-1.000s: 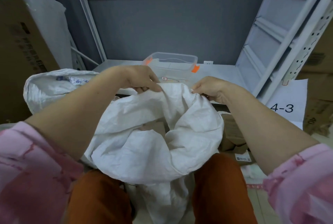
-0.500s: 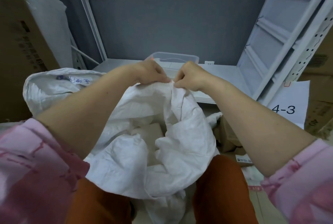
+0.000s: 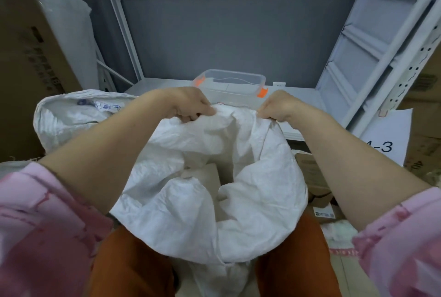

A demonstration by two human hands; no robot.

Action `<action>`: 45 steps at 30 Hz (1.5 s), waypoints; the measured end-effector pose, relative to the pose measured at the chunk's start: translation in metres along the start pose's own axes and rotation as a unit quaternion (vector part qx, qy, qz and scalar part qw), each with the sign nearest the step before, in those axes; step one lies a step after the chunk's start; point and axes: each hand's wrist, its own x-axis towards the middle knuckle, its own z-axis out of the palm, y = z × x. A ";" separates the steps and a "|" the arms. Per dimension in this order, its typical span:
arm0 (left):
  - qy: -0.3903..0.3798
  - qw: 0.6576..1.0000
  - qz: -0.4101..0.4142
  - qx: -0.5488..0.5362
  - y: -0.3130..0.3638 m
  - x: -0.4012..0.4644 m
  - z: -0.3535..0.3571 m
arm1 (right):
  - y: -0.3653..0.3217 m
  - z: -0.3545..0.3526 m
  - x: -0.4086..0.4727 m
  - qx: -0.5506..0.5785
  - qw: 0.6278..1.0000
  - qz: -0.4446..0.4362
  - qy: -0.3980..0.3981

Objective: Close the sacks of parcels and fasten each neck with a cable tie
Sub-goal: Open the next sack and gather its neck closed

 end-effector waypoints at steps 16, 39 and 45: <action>0.112 0.993 0.023 -0.041 0.005 0.005 -0.002 | -0.039 0.035 -0.013 -0.201 0.955 -0.206 0.069; 0.045 0.989 0.001 -0.143 0.000 0.005 -0.006 | -0.047 0.023 -0.017 -0.169 0.939 -0.295 0.056; 0.150 0.985 0.045 -0.078 0.000 -0.004 -0.003 | -0.039 0.018 -0.002 -0.152 0.970 -0.179 0.059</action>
